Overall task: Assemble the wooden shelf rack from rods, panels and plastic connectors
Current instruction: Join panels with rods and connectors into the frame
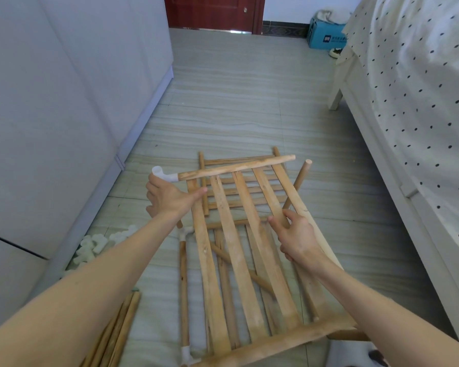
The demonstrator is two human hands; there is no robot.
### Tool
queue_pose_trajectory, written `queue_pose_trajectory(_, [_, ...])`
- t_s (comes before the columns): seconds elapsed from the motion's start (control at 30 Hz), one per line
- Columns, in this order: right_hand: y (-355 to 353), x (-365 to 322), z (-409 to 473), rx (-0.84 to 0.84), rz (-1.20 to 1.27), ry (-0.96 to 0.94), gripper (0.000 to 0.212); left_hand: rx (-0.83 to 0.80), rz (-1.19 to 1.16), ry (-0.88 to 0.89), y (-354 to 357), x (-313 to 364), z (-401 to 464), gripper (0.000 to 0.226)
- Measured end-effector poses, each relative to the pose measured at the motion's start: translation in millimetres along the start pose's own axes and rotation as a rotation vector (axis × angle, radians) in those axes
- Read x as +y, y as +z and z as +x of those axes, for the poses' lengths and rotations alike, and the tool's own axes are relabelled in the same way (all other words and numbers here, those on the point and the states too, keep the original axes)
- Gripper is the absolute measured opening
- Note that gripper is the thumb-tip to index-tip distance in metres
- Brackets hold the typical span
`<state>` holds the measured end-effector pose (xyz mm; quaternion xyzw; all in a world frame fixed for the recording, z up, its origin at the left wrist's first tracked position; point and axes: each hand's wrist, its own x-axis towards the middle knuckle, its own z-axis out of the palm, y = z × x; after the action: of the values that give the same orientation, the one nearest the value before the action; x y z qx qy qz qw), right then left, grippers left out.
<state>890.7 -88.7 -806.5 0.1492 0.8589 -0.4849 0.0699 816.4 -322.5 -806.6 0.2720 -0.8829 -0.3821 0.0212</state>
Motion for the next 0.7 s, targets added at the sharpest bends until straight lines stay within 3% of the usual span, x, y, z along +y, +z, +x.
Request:
queue_pose_trajectory(0.2, [8,0,0,-0.028,0.011,0.0,0.032,0.07,-0.064,0.0,2,-2,1,0.103])
queue_pose_trajectory(0.47, [19,1,-7,-0.001,-0.047,-0.07,0.04,0.115,-0.043,0.029,1,-8,-2,0.099])
queue_pose_trajectory(0.6, [18,2,-3,0.025,-0.083,-0.09,0.043,0.061,-0.024,0.068,-8,-13,6,0.088])
queue_pose_trajectory(0.7, [12,3,6,0.028,-0.103,-0.081,0.042,-0.069,-0.17,0.15,-31,-25,26,0.072])
